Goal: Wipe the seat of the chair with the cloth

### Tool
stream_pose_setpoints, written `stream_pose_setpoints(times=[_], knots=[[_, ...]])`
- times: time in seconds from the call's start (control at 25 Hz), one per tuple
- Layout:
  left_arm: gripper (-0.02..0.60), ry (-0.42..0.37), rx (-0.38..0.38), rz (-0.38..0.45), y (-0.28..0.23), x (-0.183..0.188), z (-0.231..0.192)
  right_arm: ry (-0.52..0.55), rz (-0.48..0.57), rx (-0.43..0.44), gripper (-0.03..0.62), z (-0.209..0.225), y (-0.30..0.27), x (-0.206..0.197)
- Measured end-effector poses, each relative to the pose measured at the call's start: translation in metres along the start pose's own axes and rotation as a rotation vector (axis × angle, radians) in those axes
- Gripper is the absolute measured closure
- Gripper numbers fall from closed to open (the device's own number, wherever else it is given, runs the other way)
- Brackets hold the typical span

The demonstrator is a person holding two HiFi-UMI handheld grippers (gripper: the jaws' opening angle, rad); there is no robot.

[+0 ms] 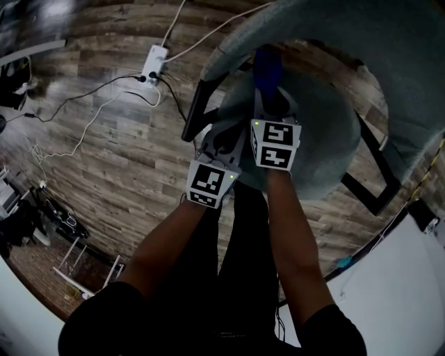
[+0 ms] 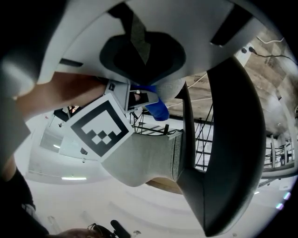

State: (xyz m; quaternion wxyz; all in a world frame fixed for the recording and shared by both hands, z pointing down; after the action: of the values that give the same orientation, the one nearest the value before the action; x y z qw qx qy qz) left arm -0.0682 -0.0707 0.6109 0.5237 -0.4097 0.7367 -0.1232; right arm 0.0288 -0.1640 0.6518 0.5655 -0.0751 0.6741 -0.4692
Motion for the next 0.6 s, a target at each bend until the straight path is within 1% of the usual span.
stream_pose_setpoints(times=[0.28, 0.4, 0.6], knots=[[0.575, -0.001, 0.022, -0.002, -0.002, -0.003, 0.001, -0.015, -0.028, -0.042, 0.486, 0.005, 0.004, -0.003], [0.575, 0.001, 0.006, -0.012, -0.005, -0.002, 0.003, -0.018, -0.034, -0.075, 0.487, 0.014, 0.008, -0.007], [0.575, -0.019, -0.017, -0.026, -0.008, -0.002, 0.012, -0.045, -0.039, -0.13, 0.487, 0.03, 0.02, -0.016]])
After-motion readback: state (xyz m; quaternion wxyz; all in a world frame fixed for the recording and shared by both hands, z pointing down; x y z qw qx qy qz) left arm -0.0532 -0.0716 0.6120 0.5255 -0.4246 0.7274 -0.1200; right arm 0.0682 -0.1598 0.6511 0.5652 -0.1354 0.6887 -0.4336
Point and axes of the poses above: the fingertips, and each gripper's own axes: y backward along the fingers, z to its right, x out of its top, the point moved 8 cm from there along y, backward along the fingers, and after that the axes turned 10 degrees about y, right-handed, at the moved point
